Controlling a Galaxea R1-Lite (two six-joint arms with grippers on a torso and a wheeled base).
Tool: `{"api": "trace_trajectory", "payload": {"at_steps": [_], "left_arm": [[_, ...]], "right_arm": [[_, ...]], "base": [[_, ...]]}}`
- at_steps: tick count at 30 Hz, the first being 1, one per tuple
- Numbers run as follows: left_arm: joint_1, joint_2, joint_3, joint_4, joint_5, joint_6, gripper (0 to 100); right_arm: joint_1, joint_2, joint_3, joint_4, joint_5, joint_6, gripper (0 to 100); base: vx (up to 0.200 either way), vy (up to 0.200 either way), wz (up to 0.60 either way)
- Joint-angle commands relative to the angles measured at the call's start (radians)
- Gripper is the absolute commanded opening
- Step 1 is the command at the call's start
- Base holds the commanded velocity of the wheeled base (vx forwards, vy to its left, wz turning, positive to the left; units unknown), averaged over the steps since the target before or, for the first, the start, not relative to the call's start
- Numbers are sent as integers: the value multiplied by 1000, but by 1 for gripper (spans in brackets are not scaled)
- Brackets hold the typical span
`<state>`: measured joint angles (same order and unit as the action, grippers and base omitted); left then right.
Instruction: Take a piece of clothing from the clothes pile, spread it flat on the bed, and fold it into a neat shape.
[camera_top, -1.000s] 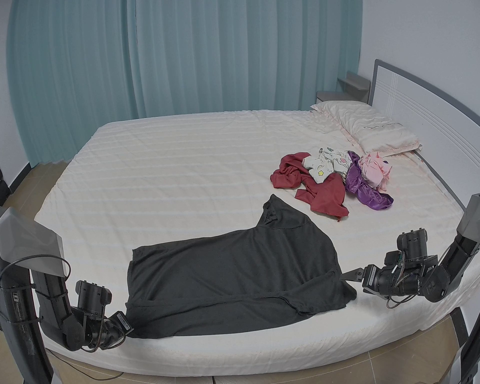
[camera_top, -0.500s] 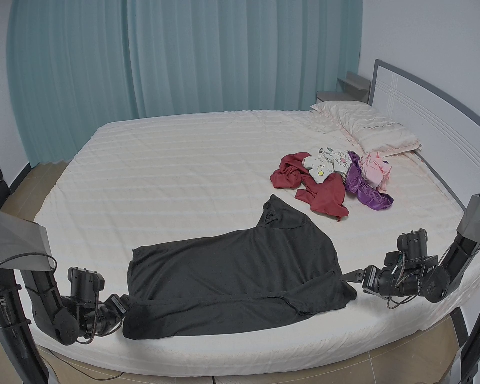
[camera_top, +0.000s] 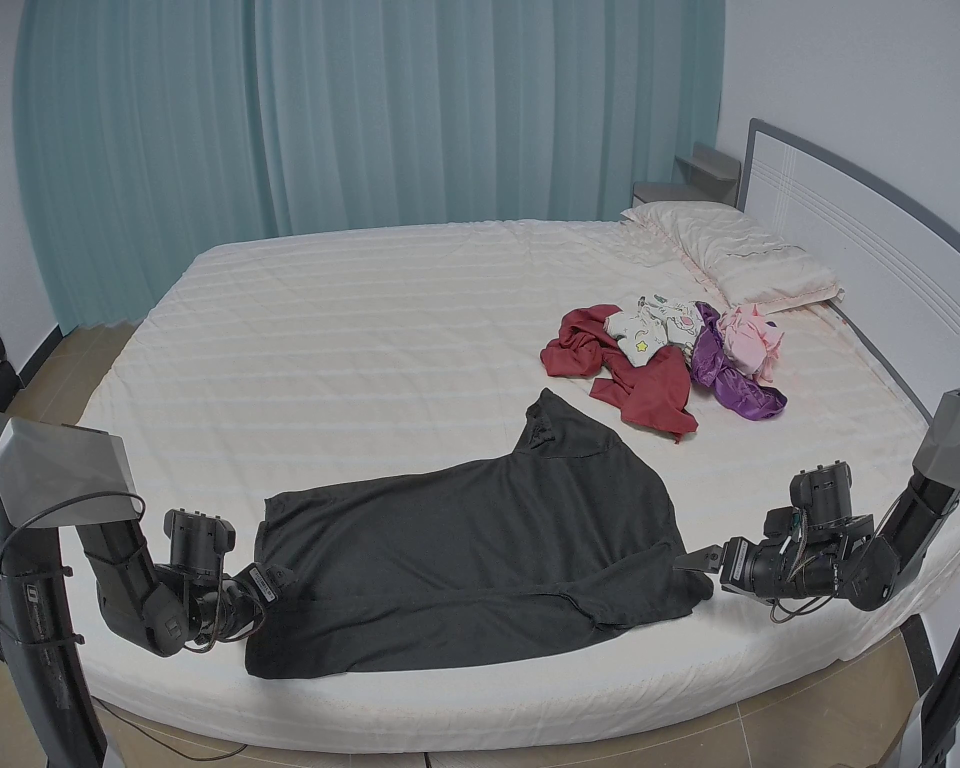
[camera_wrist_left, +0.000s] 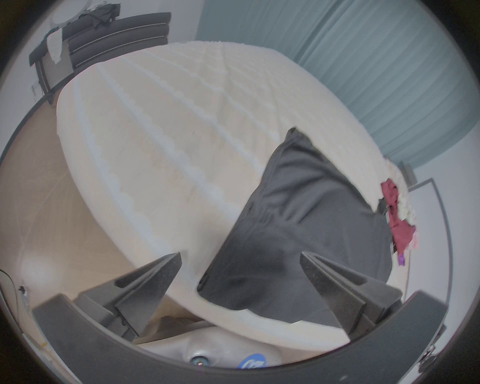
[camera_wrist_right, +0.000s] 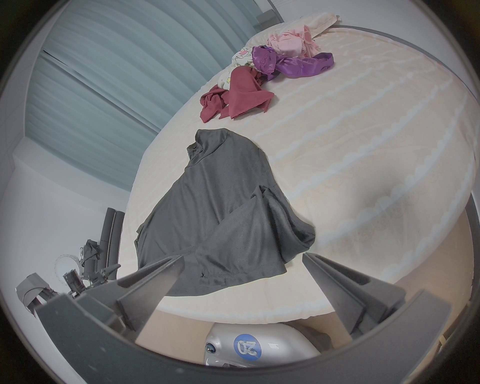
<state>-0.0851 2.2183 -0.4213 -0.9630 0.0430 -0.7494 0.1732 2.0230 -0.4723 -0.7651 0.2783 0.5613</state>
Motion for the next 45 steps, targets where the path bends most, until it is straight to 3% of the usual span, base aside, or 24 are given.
{"api": "trace_trajectory", "payload": {"at_steps": [1,4,5,22,33,40,45], "left_arm": [[2,43,-11,0,-6,5,100],[-2,60,-17,0,-6,7,100],[-2,67,-22,0,-6,7,0],[2,-2,2,1,23,-31,0],[1,-5,4,3,21,-44,0],[1,-5,4,3,18,-47,0],[1,-5,7,3,20,-59,0]], "right_arm": [[3,5,0,0,1,0,100],[3,3,0,0,1,0,100],[3,3,0,0,1,0,100],[-4,52,-55,1,-5,-61,100],[-17,230,-229,12,1,-253,100],[-18,301,-302,12,76,-311,100],[-18,338,-345,10,84,-330,100]], "base": [[0,0,0],[0,0,0],[0,0,0],[0,0,0],[0,0,0],[0,0,0],[0,0,0]]}}
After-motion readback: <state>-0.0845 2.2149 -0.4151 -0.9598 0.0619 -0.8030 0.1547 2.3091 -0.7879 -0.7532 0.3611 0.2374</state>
